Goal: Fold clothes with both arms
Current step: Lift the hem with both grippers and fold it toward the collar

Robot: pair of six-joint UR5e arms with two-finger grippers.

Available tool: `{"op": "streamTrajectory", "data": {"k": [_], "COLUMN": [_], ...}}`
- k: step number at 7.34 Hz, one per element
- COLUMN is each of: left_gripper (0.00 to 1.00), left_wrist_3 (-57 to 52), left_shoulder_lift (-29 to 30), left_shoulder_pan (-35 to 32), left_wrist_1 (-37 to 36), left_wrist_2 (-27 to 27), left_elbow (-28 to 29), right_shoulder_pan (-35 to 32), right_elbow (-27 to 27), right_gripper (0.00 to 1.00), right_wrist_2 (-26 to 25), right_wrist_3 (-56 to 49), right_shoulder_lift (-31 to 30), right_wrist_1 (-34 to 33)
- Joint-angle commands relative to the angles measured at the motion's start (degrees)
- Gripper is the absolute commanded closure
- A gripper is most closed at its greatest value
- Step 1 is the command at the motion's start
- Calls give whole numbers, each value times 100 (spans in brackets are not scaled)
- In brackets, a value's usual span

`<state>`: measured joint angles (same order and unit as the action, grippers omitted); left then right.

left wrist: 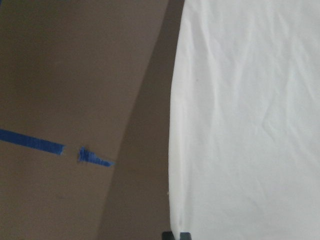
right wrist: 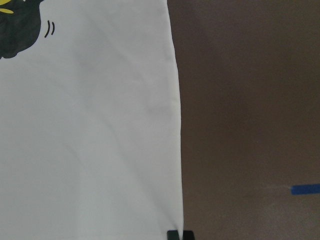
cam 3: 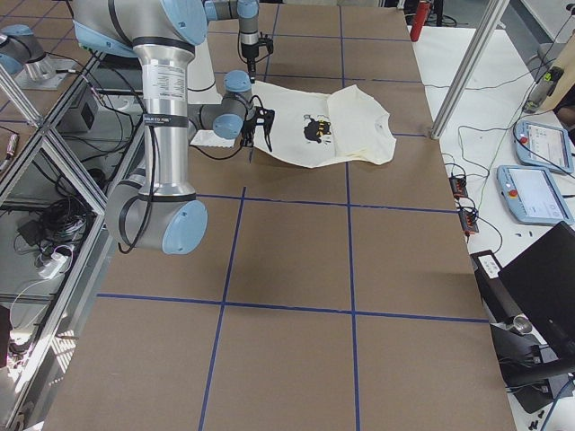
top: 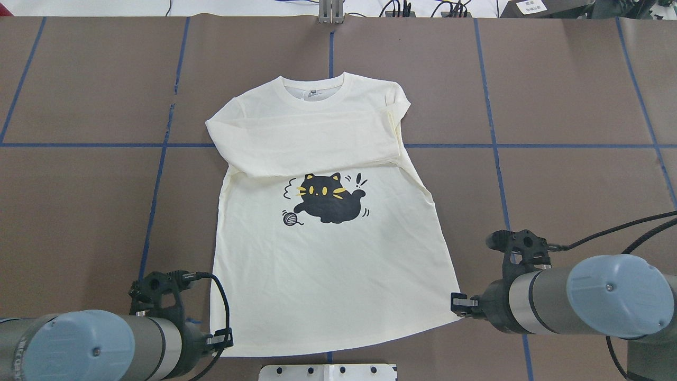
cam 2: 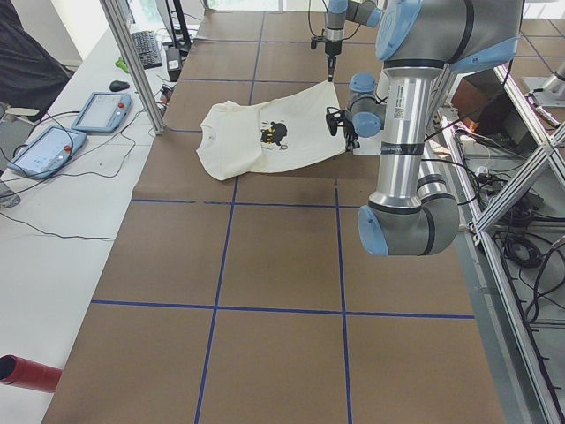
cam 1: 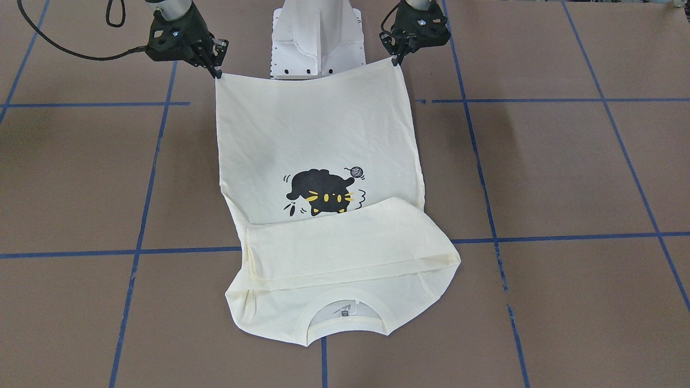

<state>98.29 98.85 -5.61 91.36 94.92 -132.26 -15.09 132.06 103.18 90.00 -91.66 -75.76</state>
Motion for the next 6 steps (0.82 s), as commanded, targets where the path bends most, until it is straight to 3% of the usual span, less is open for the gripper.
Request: {"op": "streamTrajectory", "data": {"k": [1, 3, 5, 6], "left_gripper": [100, 100, 100, 100], "left_wrist_3": [-195, -372, -416, -433], "left_shoulder_lift": [12, 3, 38, 99], "left_shoulder_pan": [279, 367, 307, 272], "left_wrist_1": [-573, -575, -575, -575], "left_wrist_2": [8, 17, 113, 192], "left_elbow": [-492, -703, -827, -784], "right_shoulder_pan": [6, 75, 173, -1], "right_elbow": [423, 873, 805, 508], "right_gripper": [100, 100, 100, 100], "right_wrist_2": [595, 1220, 1249, 1171], "right_wrist_3": [0, 9, 0, 0], "right_shoulder_lift": [-351, -668, -565, -268], "right_wrist_1": [0, -9, -9, 0]}}
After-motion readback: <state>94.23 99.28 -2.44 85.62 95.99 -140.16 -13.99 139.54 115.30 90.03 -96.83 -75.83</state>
